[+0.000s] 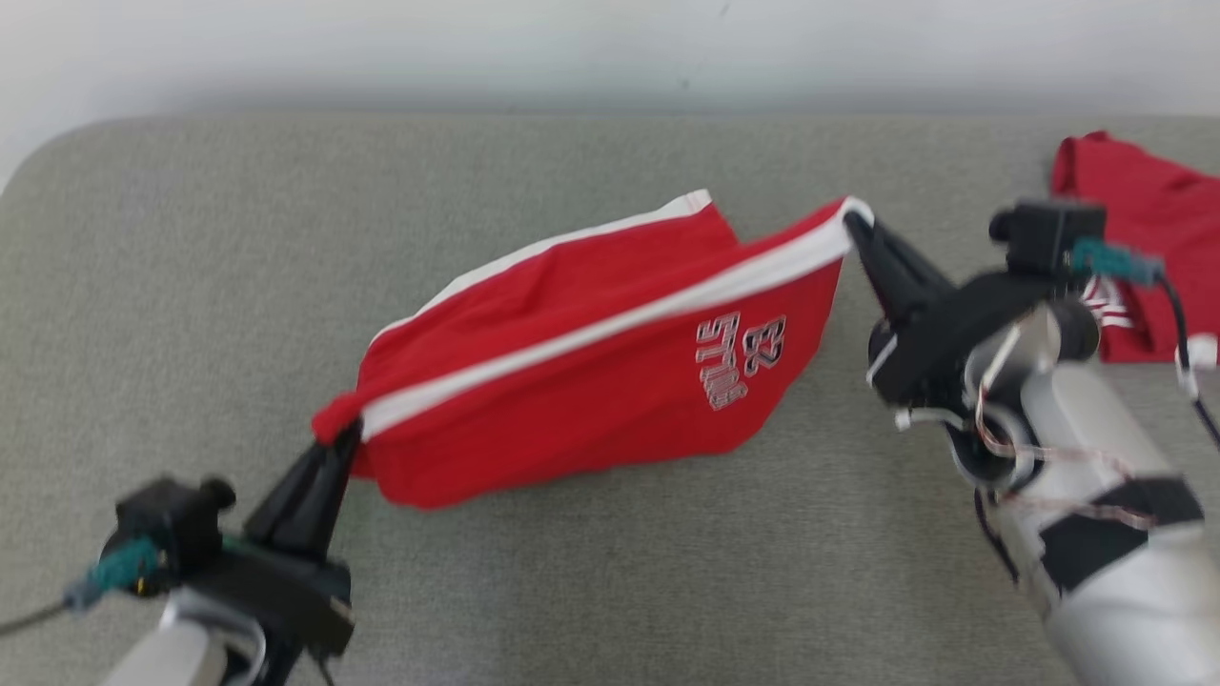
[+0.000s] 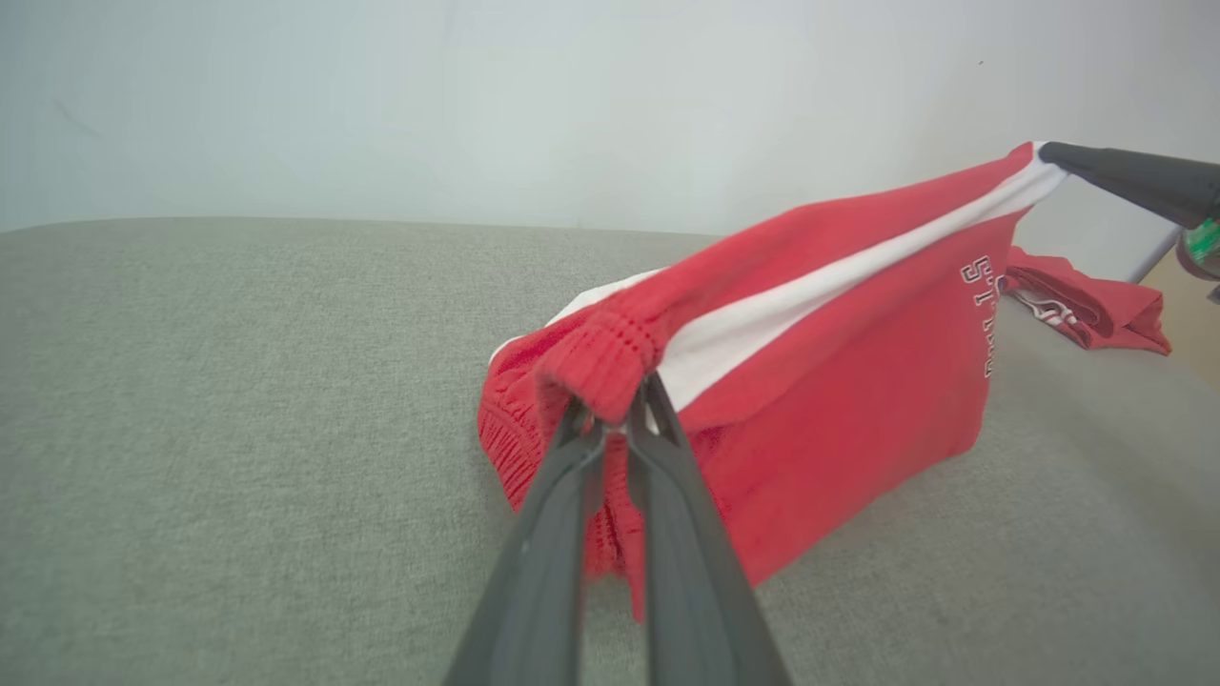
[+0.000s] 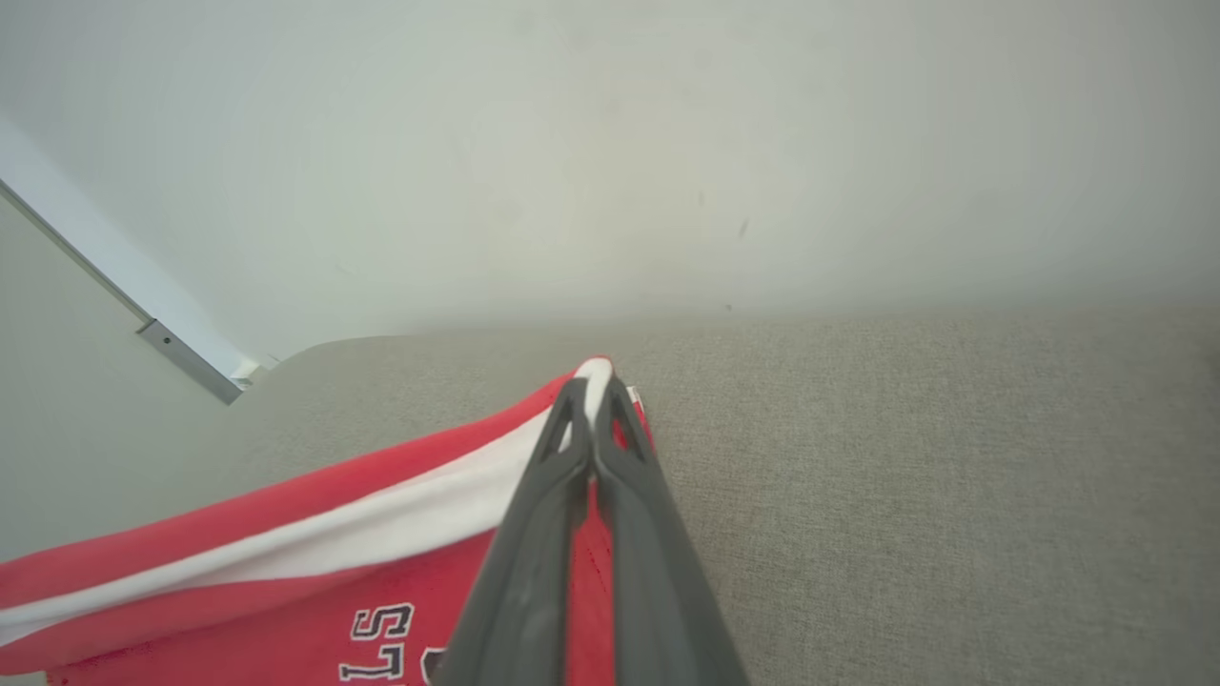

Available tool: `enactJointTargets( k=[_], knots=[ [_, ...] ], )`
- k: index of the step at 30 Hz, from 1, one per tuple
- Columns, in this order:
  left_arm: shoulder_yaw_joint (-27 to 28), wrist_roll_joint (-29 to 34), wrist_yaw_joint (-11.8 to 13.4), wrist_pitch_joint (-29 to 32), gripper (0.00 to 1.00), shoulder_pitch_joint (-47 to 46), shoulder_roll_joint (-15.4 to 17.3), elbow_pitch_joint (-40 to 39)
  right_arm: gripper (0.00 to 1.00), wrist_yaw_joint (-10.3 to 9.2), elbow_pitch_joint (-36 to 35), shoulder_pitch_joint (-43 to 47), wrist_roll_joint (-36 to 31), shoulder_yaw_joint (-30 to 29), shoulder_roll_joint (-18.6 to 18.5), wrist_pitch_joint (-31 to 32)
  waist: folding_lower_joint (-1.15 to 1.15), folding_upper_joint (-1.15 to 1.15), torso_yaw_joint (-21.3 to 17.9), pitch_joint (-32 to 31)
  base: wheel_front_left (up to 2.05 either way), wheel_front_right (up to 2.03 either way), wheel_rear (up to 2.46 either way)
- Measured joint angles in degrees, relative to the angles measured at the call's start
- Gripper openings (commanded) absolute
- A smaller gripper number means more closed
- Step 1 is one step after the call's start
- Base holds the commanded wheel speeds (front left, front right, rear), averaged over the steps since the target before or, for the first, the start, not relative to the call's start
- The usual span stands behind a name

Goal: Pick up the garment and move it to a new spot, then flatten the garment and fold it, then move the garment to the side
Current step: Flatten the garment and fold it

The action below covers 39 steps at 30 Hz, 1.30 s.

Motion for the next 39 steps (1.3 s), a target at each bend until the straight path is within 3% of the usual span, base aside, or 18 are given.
enactJointTargets(
  k=[14,28,29,30,31,36,39],
  knots=[
    [-11.9,-7.1,0.0,0.0,0.00,-21.2,-0.8,12.7,0.00,0.00,27.0,-24.0,-3.0,9.1,2.4,-6.4,0.01,0.01,5.4,9.0,0.00,0.00,0.00],
    [-16.4,-9.1,0.0,0.0,0.00,-27.5,-2.8,18.1,0.00,0.00,39.5,-30.9,-2.4,14.5,4.3,-11.6,0.00,0.01,8.1,13.6,0.00,0.00,0.00],
    [-16.1,-8.9,0.0,0.0,0.08,-27.5,-3.0,18.2,0.24,-0.01,40.0,-30.9,-2.4,15.0,4.3,-12.0,0.00,0.01,8.0,13.6,0.00,0.00,0.00],
    [-15.6,-8.5,0.0,0.0,0.47,-27.6,-3.0,18.3,0.53,0.00,40.3,-30.9,-2.4,15.3,4.3,-12.3,0.00,0.01,8.0,13.5,0.00,0.00,0.00],
    [-15.1,-8.3,0.0,0.0,1.00,-27.7,-3.1,18.4,1.00,0.00,40.4,-30.9,-1.9,15.5,4.4,-12.7,0.00,0.01,7.9,13.4,0.00,0.00,0.00],
    [-12.0,-5.6,0.0,0.0,1.00,-26.3,-3.4,18.3,1.00,-0.01,39.9,-30.6,-0.6,17.2,4.4,-14.4,-0.01,0.00,7.6,12.4,0.00,0.00,0.00],
    [-6.6,-2.5,0.0,0.0,1.00,-23.6,-3.6,17.3,1.00,0.00,38.7,-29.1,0.8,18.8,3.9,-15.8,-0.01,0.00,7.2,11.3,0.00,0.00,0.00]
  ],
)
